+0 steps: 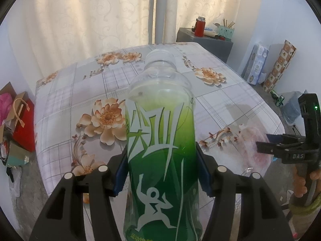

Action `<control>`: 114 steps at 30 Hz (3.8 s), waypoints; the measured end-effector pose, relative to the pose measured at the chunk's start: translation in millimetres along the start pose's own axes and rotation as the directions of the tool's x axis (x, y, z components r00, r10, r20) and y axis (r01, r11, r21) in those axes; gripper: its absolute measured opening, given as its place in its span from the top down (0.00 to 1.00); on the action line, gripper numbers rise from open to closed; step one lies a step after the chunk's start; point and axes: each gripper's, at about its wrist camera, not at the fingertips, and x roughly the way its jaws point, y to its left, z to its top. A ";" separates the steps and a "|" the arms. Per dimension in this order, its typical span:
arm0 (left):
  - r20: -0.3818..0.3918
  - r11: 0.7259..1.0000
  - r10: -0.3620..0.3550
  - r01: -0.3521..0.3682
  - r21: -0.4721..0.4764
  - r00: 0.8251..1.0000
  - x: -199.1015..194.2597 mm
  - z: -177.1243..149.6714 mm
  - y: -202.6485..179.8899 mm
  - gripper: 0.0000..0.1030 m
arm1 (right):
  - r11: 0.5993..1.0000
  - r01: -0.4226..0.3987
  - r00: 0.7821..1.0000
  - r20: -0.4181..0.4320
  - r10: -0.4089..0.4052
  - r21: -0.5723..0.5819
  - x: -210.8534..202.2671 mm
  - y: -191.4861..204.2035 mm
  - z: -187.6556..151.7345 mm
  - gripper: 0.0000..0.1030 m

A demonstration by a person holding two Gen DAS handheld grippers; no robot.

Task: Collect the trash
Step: 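Hold the bottle in the left tool and the bag in the right tool above the table, then carry the bottle and bag with both tools over the blue wastebasket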

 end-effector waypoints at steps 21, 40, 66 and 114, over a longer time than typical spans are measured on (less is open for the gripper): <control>-0.038 0.998 -0.041 0.040 -0.040 0.998 27.4 -11.8 5.7 0.44 | 0.918 0.301 0.953 0.050 -0.298 -0.259 30.6 52.9 -17.8 0.34; -0.026 0.991 -0.118 0.116 -0.059 0.993 29.1 -21.0 0.5 0.44 | 0.948 0.274 0.961 0.086 -0.263 -0.162 9.6 42.3 -7.7 0.85; 0.037 0.972 -0.224 0.221 0.075 0.974 -10.3 6.5 -84.1 0.44 | 0.985 0.165 0.954 0.246 -0.172 0.049 -78.8 -8.8 -26.8 0.86; -0.373 0.704 -0.463 0.589 0.397 0.804 125.1 44.4 -487.7 0.44 | 0.679 0.119 0.860 0.267 -0.435 0.724 -184.3 -315.3 -163.5 0.86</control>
